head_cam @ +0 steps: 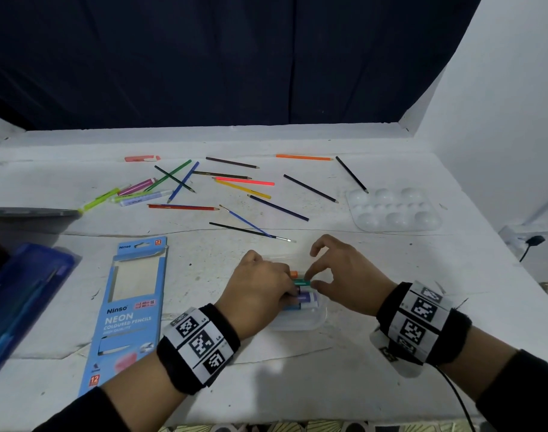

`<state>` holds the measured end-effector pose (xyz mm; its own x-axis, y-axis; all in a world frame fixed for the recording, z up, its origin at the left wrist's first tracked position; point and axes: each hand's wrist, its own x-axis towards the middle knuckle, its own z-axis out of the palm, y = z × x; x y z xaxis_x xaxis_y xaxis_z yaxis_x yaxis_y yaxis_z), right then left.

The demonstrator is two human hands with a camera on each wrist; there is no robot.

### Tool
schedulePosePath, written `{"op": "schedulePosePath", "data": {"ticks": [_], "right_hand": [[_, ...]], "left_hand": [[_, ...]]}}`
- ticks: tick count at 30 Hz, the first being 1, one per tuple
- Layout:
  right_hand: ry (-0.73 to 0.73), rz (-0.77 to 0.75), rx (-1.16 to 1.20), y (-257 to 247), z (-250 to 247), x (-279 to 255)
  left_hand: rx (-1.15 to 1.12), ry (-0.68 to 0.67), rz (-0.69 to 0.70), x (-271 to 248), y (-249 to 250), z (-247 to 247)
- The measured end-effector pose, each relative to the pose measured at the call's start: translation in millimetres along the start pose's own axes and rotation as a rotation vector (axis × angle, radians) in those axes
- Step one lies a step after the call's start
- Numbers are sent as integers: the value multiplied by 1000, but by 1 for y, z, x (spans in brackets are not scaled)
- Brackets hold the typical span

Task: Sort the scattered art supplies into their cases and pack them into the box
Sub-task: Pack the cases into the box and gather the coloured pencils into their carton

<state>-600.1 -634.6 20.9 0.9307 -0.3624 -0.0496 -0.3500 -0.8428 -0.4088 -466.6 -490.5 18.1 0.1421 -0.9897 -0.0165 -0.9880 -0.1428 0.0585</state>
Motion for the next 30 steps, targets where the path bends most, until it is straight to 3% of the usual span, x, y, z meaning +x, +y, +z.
{"op": "schedulePosePath", "data": {"ticks": [9, 18, 22, 30], "right_hand": [[-32, 23, -13, -4, -2, 3], [9, 4, 25, -12, -5, 12], [32, -64, 44, -21, -14, 23], [113, -217, 118, -70, -46, 76]], "left_hand": [[-177, 161, 46, -4, -11, 11], [-285, 197, 29, -9, -33, 7], [-407, 285, -63, -22, -58, -10], [-422, 545, -225, -59, -130, -55]]}}
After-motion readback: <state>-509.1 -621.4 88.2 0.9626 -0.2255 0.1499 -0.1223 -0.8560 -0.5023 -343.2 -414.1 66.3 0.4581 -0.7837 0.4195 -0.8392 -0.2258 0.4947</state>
